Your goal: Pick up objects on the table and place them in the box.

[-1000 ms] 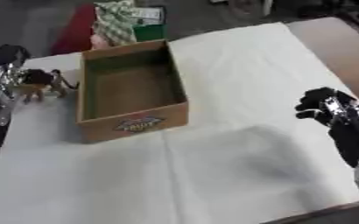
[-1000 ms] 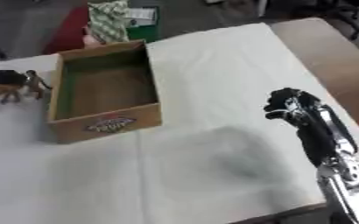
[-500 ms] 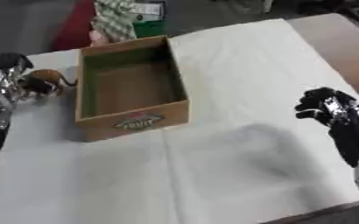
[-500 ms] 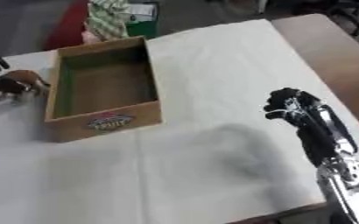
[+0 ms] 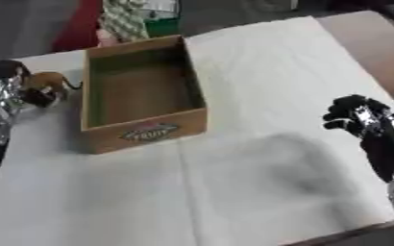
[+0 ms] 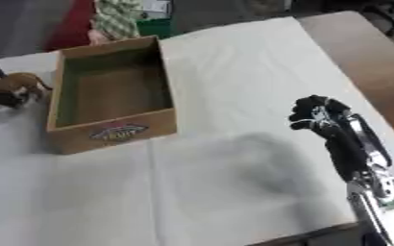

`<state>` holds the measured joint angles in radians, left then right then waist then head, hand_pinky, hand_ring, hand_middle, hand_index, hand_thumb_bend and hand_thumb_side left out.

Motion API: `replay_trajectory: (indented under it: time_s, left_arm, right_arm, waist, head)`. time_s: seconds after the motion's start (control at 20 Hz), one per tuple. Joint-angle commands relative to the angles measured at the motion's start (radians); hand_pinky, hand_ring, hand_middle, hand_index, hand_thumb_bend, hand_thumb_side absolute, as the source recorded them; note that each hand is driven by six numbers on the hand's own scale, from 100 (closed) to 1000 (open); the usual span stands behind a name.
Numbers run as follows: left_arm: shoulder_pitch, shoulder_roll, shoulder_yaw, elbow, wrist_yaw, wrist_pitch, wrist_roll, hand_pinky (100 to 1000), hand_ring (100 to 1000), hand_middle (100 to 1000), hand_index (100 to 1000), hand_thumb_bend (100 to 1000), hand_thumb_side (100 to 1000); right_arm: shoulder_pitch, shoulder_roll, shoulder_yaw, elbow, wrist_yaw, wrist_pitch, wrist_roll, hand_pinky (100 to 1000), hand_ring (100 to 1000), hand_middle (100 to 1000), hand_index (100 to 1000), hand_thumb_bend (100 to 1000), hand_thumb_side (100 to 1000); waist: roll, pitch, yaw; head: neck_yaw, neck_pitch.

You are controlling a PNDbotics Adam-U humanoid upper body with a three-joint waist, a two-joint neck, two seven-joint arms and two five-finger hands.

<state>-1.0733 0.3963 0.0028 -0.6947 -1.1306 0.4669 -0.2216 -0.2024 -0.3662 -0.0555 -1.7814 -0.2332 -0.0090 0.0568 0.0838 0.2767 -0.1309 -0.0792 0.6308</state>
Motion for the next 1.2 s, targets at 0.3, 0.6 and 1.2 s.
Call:
replay_trajectory:
  time_s: [0.3, 0.6, 1.2]
  left_arm:
    - [-0.011, 0.025, 0.009, -0.015, 0.009, -0.004, -0.009, 574, 486, 470, 635, 100, 181]
    - [-0.01, 0.028, 0.005, -0.042, 0.087, -0.041, 0.023, 563, 462, 442, 592, 100, 214]
    - [-0.031, 0.047, -0.049, -0.155, 0.22, -0.115, 0.011, 566, 457, 437, 582, 100, 227]
  right_arm:
    - [-0.012, -0.021, -0.007, -0.013, 0.002, -0.003, 0.006, 629, 642, 590, 675, 100, 610]
    - [-0.01, -0.02, -0.007, -0.01, -0.005, -0.002, 0.008, 629, 642, 591, 676, 100, 608]
    - [0.0, -0.018, -0.008, -0.003, -0.027, 0.002, 0.01, 630, 643, 592, 676, 100, 605]
  waist:
    - [-0.01, -0.019, 0.001]
    - [-0.013, -0.036, 0.006]
    - [-0.016, -0.084, 0.012]
  head:
    - [-0.004, -0.007]
    - [-0.006, -0.005]
    - [-0.013, -0.004]
